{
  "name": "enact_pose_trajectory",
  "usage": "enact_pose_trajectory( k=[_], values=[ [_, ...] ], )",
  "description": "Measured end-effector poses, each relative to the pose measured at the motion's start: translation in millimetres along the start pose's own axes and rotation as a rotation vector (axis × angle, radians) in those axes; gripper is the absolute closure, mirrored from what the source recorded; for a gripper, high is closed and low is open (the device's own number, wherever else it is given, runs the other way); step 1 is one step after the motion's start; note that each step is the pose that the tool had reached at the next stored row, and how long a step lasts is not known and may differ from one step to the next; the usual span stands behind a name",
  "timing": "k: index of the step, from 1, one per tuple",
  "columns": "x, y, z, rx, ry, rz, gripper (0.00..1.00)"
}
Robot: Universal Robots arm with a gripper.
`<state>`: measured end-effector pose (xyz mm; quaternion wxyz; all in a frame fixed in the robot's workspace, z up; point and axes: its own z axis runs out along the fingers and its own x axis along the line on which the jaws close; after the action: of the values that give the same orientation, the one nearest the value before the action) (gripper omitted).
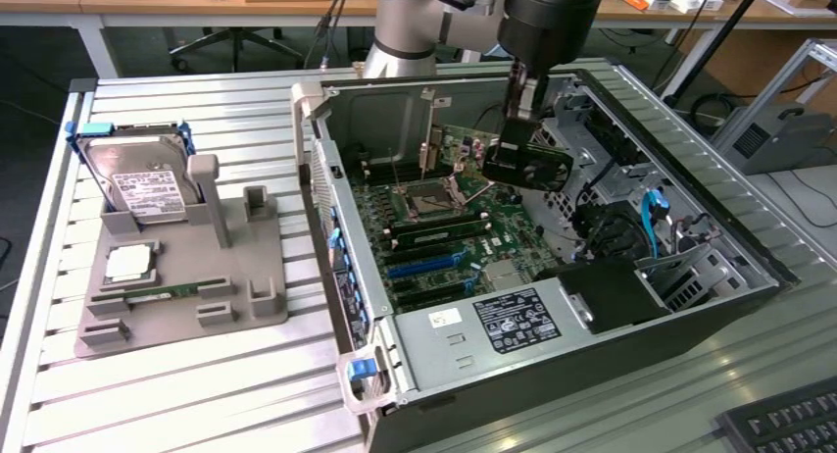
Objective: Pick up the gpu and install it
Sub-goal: 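Insert the gpu into the slot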
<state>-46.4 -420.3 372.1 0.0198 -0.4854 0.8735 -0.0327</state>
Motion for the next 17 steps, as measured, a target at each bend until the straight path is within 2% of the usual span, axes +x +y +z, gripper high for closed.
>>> enact_pose_trajectory(
  k=[17],
  values=[
    [0.0, 0.0, 0.2, 0.0004, -0.0013, -0.027, 0.73]
  ],
)
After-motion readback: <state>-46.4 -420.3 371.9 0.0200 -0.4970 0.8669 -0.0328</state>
